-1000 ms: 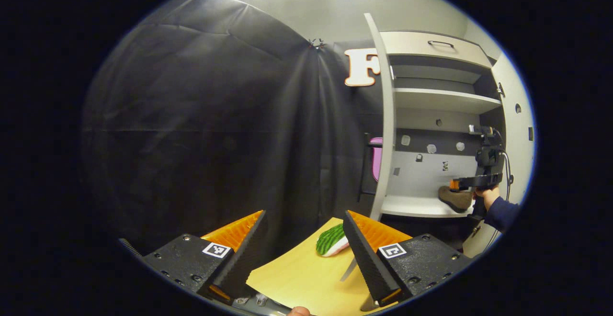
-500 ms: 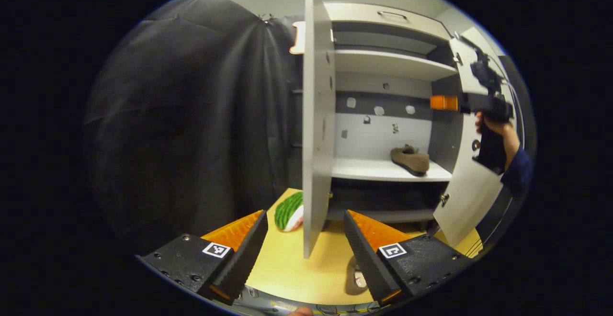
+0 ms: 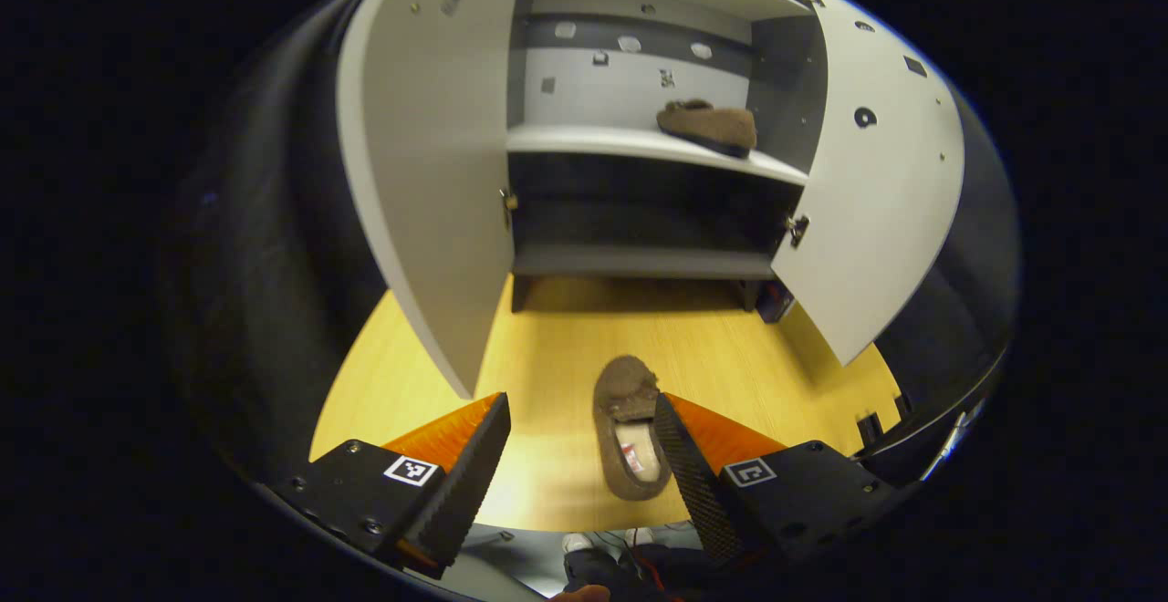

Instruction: Grab one shoe with the right hand and put it into the shoe cabinet, grab the other shoe with the left hand and put it into the shoe cabinet; then close the right door with the right hand and the left door with the left hand.

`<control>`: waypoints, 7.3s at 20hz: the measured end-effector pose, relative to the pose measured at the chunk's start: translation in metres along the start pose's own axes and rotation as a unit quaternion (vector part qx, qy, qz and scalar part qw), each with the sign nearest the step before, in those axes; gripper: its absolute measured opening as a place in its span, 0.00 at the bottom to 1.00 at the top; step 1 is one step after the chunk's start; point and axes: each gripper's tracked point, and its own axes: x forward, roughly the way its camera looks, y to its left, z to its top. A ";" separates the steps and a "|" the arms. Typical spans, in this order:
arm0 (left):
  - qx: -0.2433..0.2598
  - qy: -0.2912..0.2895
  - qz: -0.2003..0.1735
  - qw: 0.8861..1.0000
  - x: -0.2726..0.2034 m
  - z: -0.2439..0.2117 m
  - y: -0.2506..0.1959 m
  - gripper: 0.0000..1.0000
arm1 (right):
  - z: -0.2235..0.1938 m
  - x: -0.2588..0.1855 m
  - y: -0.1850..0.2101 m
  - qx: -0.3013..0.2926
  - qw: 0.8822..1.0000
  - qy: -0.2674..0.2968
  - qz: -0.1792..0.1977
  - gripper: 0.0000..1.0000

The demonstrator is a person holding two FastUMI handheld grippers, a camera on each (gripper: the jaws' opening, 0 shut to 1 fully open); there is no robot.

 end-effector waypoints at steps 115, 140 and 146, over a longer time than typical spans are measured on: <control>0.003 -0.306 -0.011 0.952 -0.029 0.448 -0.012 0.39 | -0.057 -0.146 -0.203 0.011 0.965 0.089 -0.246 0.80; 0.023 -0.386 -0.064 0.920 -0.230 0.361 -0.006 0.87 | -0.124 -0.064 -0.169 0.049 0.981 0.124 -0.143 0.77; 0.008 -0.373 -0.028 0.927 -0.230 0.346 0.024 0.92 | -0.127 -0.058 -0.159 0.023 0.984 0.125 -0.125 0.77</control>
